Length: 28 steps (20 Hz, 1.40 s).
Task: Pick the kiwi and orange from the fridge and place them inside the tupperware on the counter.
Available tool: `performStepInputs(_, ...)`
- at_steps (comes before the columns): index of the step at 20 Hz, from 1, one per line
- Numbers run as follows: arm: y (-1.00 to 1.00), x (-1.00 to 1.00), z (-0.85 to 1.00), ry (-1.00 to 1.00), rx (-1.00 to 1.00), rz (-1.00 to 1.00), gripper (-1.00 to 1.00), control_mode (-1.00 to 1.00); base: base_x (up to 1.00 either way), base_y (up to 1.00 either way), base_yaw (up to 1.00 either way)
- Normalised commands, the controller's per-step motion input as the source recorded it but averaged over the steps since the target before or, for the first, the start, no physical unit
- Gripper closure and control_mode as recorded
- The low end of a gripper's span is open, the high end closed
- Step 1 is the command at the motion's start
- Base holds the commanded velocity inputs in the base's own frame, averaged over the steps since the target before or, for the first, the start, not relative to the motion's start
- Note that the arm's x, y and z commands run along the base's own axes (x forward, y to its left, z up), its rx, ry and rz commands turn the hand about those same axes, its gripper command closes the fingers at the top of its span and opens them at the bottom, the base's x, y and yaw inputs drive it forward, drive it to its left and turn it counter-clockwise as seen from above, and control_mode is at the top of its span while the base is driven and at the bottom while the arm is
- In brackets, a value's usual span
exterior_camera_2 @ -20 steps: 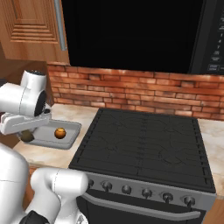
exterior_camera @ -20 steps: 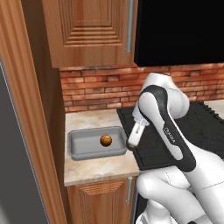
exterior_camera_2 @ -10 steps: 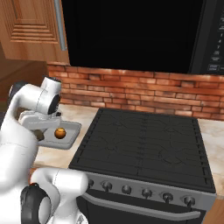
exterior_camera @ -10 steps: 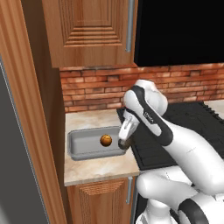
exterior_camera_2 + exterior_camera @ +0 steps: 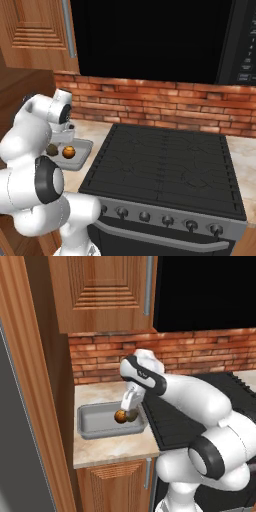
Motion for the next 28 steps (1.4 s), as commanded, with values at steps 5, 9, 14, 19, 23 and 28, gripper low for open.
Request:
performStepInputs(5,0.33,0.39,-0.49,-0.20,-0.29,0.00,1.00,-1.00,0.00,0.00,0.00)
performStepInputs(9,0.26,0.48,-0.36,0.00,-0.14,0.00,1.00,-1.00,0.00,0.00,0.00)
performStepInputs(14,0.22,0.58,-0.24,0.02,-0.02,0.00,1.00,-1.00,0.00,0.00,0.00)
performStepInputs(19,0.23,0.56,-0.26,0.01,-0.01,0.00,1.00,-1.00,0.00,0.00,0.00)
performStepInputs(23,0.29,0.37,-0.25,0.00,0.00,0.00,1.00,-1.00,0.00,0.00,0.00)
performStepInputs(28,0.25,0.27,-0.22,0.00,0.00,0.00,1.00,-1.00,0.00,0.00,0.00)
